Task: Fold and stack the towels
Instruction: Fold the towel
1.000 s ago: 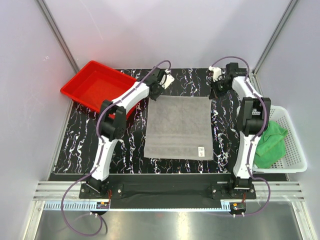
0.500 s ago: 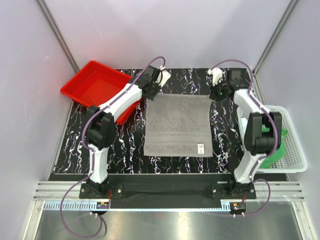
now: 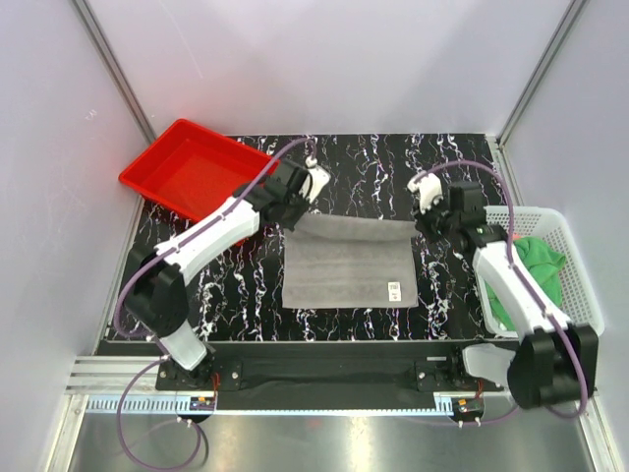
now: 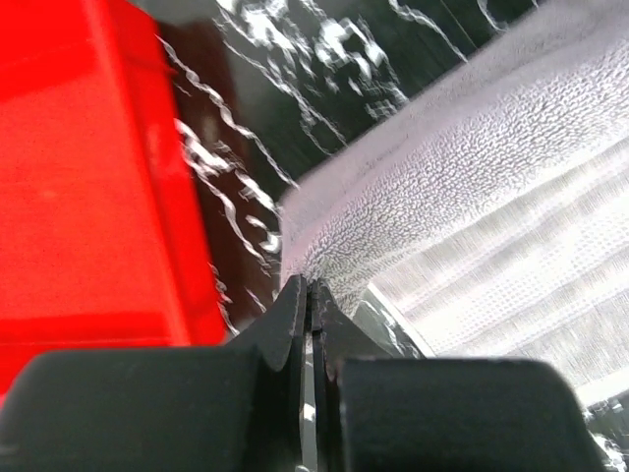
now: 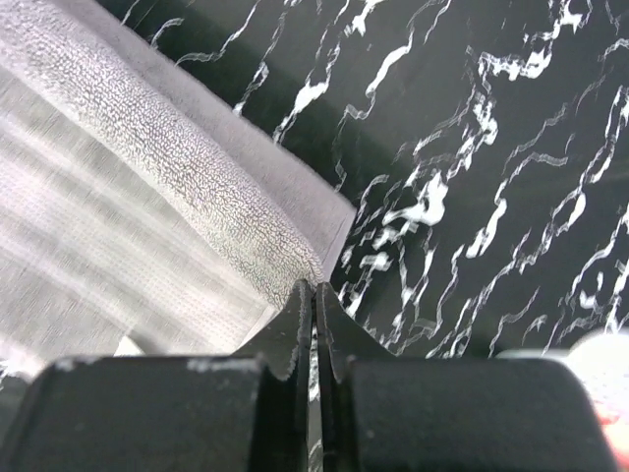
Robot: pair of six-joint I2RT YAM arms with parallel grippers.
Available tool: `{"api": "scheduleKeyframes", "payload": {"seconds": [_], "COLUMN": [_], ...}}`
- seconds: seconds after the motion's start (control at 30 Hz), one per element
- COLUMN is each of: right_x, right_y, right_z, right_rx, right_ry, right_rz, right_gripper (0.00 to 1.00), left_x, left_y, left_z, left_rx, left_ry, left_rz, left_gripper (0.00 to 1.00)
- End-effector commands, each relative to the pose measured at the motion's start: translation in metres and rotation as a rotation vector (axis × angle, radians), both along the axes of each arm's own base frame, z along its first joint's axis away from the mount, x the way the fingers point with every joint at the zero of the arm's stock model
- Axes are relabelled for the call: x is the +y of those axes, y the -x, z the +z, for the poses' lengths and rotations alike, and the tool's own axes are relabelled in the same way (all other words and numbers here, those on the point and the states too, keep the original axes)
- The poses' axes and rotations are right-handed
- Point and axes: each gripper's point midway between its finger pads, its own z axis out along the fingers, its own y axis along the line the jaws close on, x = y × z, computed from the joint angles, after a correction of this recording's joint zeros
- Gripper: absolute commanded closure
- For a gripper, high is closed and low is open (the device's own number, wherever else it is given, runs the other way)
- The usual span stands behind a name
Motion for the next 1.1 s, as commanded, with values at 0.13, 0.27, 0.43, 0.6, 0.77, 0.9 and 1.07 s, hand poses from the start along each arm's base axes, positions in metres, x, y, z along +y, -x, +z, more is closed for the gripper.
{"api": "scheduleKeyframes", "payload": {"seconds": [0.13, 0.27, 0.43, 0.6, 0.77, 0.9, 1.07], "right_x": [0.005, 0.008, 0.001, 0.010, 0.014, 0.016, 0.026], "right_y": [0.052, 0.074, 0.082, 0.092, 0.096, 0.099, 0.096], "right_z": [-0.004, -0.020, -0.036, -0.053, -0.050, -0.038, -0.002], "right_rx": [-0.025, -0.005, 0.077, 0.182, 0.160, 0.139, 0.069], "right_ry": [-0.031, -0.052, -0.051, -0.042, -0.049, -0.057, -0.129], "right_rz": [0.027, 0.025, -0.059, -0.011, 0.014, 0.025, 0.043], "right_gripper": [1.00, 1.00, 1.00, 1.00, 0.97, 0.81, 0.64], "left_x": [0.003, -0.002, -0.006, -0.004, -0.003, -0.005, -0.016], "left_y": [0.047, 0.073, 0.099, 0.114, 0.126, 0.143, 0.152], "left_z": [0.006, -0.017, -0.031, -0.035, -0.049, -0.052, -0.016], "left_rx": [-0.012, 0.055, 0.125, 0.160, 0.210, 0.268, 0.231], "left_ry": [0.059, 0.056, 0.052, 0.074, 0.072, 0.070, 0.124], "left_rz": [0.032, 0.019, -0.011, 0.009, 0.006, -0.018, -0.039], "left_gripper": [1.00, 1.00, 1.00, 1.00, 1.00, 0.73, 0.54]}}
